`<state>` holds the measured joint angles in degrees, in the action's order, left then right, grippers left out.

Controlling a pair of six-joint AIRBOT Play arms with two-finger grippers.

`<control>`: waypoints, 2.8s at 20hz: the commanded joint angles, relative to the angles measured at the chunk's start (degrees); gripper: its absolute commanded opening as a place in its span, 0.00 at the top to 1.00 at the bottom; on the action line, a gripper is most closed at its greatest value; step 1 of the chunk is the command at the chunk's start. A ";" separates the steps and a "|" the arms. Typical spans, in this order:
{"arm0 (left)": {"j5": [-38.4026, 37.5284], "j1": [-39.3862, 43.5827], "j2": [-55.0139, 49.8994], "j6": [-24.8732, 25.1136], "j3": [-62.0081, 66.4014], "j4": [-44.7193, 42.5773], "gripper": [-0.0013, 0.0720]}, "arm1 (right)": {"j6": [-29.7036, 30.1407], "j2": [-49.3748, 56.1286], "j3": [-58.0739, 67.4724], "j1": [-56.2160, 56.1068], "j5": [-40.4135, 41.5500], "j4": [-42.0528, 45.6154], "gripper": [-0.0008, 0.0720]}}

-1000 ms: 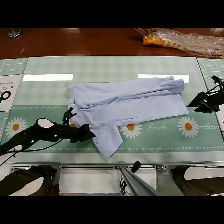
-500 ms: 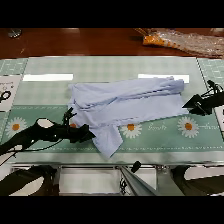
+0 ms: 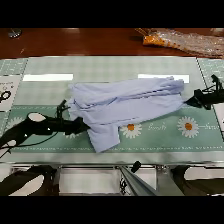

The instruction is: Fold the shirts.

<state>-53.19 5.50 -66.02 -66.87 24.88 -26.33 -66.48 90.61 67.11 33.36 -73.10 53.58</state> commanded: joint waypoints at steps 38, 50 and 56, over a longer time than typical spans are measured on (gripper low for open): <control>-18.62 -14.80 -23.08 2.82 38.18 0.22 0.46 | -6.75 16.85 17.20 -7.78 11.89 -11.15 0.16; -9.40 -7.87 -10.86 2.08 38.16 0.22 0.96 | 0.83 3.39 17.20 -14.40 6.84 -12.15 0.95; 11.63 15.02 -10.56 -3.96 37.97 0.22 0.96 | -6.67 -15.23 17.20 -21.99 4.28 1.75 0.95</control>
<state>-52.49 10.83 -76.66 -67.88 62.94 -26.06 -69.14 83.13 84.27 14.55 -66.92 48.29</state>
